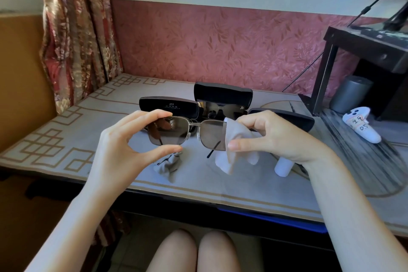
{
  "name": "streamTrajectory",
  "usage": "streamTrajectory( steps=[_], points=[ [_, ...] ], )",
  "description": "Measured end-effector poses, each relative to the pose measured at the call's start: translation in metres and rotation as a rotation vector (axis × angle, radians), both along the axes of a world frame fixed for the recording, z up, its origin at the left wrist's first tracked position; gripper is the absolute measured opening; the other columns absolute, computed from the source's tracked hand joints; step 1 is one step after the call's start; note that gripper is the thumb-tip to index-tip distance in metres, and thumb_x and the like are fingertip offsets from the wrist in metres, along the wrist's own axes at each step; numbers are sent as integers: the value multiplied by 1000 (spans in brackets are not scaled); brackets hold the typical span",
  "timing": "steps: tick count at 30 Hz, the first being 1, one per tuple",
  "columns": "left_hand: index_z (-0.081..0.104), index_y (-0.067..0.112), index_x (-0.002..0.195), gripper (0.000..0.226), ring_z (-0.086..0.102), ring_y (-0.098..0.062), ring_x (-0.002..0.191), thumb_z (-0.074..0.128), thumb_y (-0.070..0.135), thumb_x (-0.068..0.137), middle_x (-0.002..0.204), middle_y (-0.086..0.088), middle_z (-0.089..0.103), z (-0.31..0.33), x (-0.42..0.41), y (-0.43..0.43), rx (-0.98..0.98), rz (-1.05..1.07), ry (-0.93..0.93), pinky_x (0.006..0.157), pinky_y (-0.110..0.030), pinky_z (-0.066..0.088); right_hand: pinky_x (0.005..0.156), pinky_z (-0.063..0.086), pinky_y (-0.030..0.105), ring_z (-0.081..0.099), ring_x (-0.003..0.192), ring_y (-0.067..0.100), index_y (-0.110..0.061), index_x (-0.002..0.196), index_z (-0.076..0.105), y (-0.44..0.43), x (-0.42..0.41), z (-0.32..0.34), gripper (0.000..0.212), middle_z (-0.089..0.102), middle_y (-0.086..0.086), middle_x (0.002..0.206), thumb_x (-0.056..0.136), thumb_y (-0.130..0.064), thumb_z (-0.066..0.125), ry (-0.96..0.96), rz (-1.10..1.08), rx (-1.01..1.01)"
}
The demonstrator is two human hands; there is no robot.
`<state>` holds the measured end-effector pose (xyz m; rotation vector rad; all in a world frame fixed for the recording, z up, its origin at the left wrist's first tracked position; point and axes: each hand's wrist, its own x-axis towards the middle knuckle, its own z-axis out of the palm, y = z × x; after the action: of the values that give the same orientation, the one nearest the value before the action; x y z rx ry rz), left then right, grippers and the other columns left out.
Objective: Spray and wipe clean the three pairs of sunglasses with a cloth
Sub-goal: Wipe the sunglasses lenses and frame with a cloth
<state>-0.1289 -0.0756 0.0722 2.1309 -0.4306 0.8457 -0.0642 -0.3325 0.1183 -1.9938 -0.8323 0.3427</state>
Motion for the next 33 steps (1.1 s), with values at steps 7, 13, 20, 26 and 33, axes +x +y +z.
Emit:
streamTrajectory(
  steps=[7,13,20,26,33],
  points=[
    [63,29,114,52,59,-2,88,74,49,67,94,22,62,2,0,1,16,-31,10,85,-7,39,73,53,31,62,73,20,-7,73,74,8,4,2,10,73,17,79,78,-14,77,86,64,-43],
    [63,26,114,52,57,6,92,72,48,67,99,27,60,3,-1,1,75,-45,-3,85,-5,37,69,49,16,67,67,9,-14,71,72,20,3,0,11,73,0,70,80,-8,74,143,50,7],
    [63,26,114,52,56,7,93,73,48,67,101,16,63,-1,-1,1,78,-42,-4,82,-3,36,80,52,27,67,72,12,-11,83,73,27,-4,-1,2,75,13,89,82,-10,74,153,45,-14],
    [63,27,114,53,58,3,93,73,48,67,100,21,62,-2,-2,3,46,-44,2,84,-6,38,75,51,23,66,67,10,-14,78,73,32,-4,-1,4,74,8,79,80,-12,75,159,18,12],
    [61,33,114,52,59,-2,92,73,50,66,98,15,63,-2,-3,2,38,-57,6,86,-7,39,71,49,19,65,70,8,-14,77,73,34,-7,0,4,71,0,74,77,-13,78,178,9,0]
  ],
)
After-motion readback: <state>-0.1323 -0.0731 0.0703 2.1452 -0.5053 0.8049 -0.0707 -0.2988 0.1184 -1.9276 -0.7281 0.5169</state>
